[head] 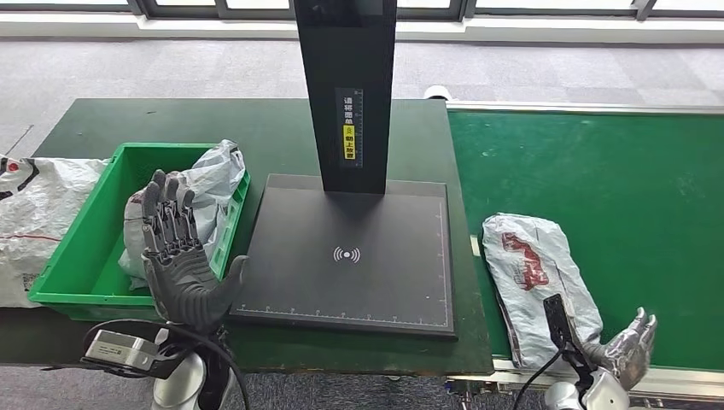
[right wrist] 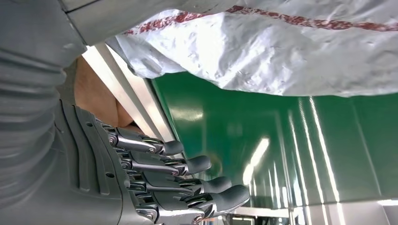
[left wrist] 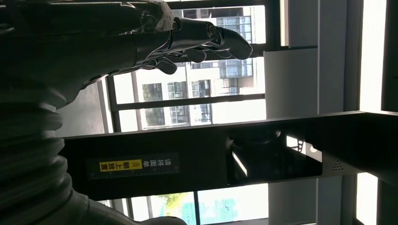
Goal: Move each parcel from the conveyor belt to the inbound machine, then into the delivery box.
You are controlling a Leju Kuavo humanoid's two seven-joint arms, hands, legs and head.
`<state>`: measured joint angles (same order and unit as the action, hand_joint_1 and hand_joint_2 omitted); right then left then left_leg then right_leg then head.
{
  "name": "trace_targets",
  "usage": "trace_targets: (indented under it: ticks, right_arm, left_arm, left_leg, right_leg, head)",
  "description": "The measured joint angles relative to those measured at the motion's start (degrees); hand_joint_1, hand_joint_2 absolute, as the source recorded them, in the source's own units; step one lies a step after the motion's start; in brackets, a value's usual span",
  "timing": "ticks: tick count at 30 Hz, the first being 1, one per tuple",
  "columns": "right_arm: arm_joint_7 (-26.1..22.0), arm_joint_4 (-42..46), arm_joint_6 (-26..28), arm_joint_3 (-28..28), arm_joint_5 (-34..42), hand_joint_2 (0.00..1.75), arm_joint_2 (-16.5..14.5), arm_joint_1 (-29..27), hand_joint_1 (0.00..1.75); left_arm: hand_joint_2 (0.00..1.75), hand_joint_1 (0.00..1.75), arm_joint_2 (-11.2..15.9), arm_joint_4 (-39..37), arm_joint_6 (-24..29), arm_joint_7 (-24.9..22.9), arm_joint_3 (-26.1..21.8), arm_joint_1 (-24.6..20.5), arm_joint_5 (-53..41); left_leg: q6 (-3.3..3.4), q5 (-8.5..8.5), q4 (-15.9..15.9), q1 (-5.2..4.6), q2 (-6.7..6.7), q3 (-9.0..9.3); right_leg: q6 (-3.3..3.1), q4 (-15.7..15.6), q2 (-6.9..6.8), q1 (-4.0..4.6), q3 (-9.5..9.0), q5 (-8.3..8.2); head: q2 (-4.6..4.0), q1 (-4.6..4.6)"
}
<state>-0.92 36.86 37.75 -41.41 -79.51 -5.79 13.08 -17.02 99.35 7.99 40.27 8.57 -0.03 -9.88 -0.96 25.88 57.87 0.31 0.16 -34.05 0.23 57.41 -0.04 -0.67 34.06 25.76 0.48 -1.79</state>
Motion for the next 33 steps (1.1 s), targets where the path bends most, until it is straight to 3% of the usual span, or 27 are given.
trace_targets:
  ticks: [14,19,20,23,24,33]
  right_arm:
    - [0.23,-3.38,-0.38,-0.23,0.16,1.75,1.27,0.27,0.0]
    - [1.39,-3.91,-3.4,-0.23,0.54,1.75,1.39,0.5,0.02]
    - [1.7,-4.01,-4.17,-0.23,0.66,1.75,1.43,0.56,0.31]
    - [2.16,-4.22,-6.46,-0.24,1.23,1.75,1.54,0.56,1.61]
    - [2.09,-4.28,-7.12,-0.25,1.42,1.75,1.57,0.48,1.75]
    - [0.31,-3.94,-8.32,-0.29,3.5,1.75,1.95,-0.4,1.75]
  left_arm:
    - [1.75,0.0,-0.03,-0.95,-0.15,-0.08,0.01,-0.1,0.02]
    - [1.75,0.0,-0.03,-0.92,-0.66,-0.08,0.01,-0.1,-0.02]
    - [1.75,0.0,-0.03,-0.92,-0.94,-0.08,0.01,-0.1,-0.07]
    - [1.75,0.0,-0.09,-0.94,-1.84,-0.08,0.01,-0.11,-0.37]
    - [1.75,0.0,-0.11,-0.95,-2.04,-0.08,0.0,-0.11,-0.5]
    - [1.75,0.0,-0.17,-1.13,-3.09,-0.08,0.02,-0.15,-0.92]
  left_leg:
    - [0.0,0.0,0.0,0.0,0.01,0.0]
    - [0.0,0.0,0.0,0.0,0.01,0.02]
    - [0.0,0.0,0.0,0.0,0.01,0.03]
    - [0.0,0.0,0.0,0.01,0.02,0.08]
    - [0.01,0.0,0.0,0.01,0.02,0.09]
    - [0.03,0.02,0.01,0.01,0.06,0.24]
  right_leg:
    - [0.0,0.0,-0.01,0.0,-0.01,0.0]
    - [0.0,0.0,-0.01,0.0,-0.03,0.0]
    - [0.0,-0.01,-0.01,0.01,-0.04,0.0]
    - [0.0,-0.01,0.0,0.01,-0.07,0.01]
    - [0.0,-0.01,0.0,0.01,-0.08,0.01]
    - [0.08,-0.05,0.05,0.01,-0.23,0.04]
  head:
    - [0.0,0.0]
    - [0.0,0.0]
    - [0.0,0.0]
    - [0.0,0.0]
    - [0.0,0.0]
    - [0.0,0.0]
